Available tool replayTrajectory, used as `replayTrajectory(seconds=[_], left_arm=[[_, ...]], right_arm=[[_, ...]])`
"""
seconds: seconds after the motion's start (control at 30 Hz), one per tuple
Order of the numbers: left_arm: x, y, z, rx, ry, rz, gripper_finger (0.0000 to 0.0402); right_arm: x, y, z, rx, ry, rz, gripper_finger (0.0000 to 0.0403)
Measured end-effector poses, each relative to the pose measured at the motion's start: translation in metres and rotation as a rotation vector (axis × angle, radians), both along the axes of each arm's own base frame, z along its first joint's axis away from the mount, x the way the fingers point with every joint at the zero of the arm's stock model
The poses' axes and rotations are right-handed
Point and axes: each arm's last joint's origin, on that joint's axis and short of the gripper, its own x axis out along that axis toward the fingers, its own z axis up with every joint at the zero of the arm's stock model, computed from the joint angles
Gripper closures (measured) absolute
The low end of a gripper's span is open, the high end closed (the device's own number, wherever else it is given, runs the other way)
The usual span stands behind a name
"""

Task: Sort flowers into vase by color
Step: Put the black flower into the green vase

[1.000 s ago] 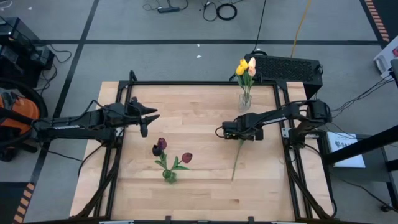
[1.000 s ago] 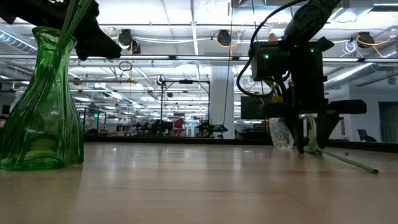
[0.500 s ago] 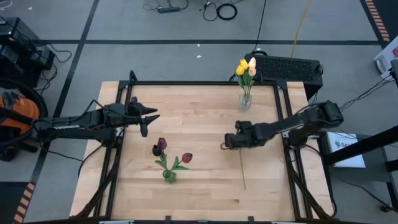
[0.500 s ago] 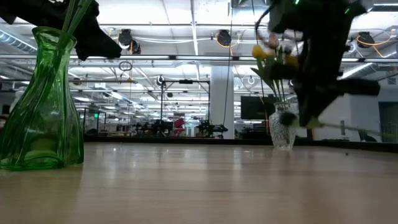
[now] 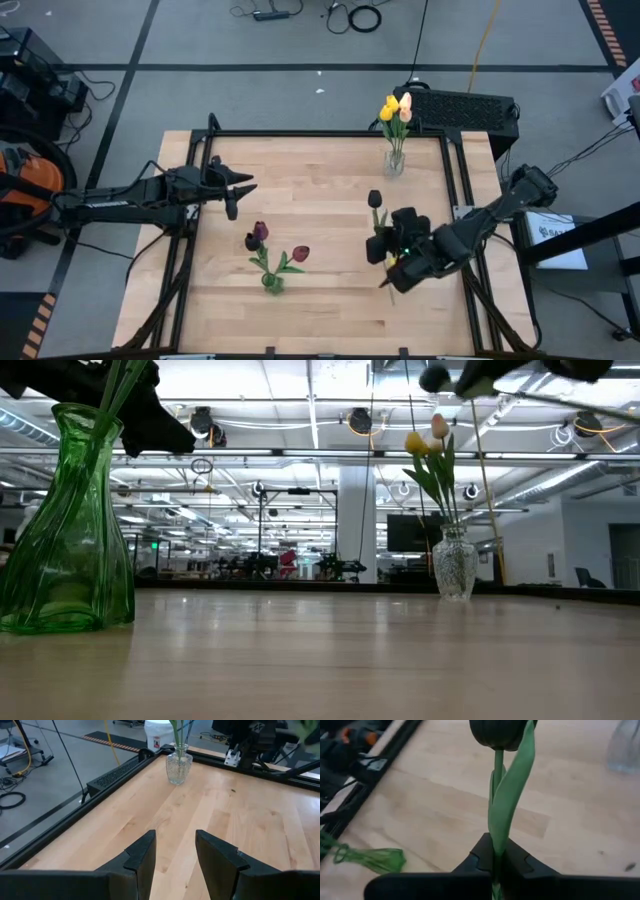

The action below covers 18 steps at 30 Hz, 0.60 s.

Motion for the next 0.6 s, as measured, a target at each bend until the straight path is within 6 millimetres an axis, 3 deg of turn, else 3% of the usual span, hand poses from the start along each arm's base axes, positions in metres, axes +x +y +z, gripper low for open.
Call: replayTrajectory(seconds=[0.2, 0.33, 0.47, 0.6], left_arm=[[0.0, 0.0, 0.0, 0.0, -0.001, 0.0, 0.0256], [0.0, -0.001, -0.001, -0.058, -0.008, -0.021, 0.0256], [0.002, -0.009, -0.002, -0.054, -0.003, -0.202, 0.0256], [0.003, -0.019, -0.017, -0.066, -0.049, -0.379, 0.0256]], right_arm=[[-0.008, 0.018, 0.026, -0.07, -0.035, 0.118, 0.0402], [-0.011, 0.029, 0.029, -0.076, -0.049, 0.183, 0.0403], [-0.014, 0.037, 0.03, -0.081, -0.066, 0.22, 0.0403], [-0.016, 0.047, 0.033, -0.108, -0.126, 0.249, 0.0403]])
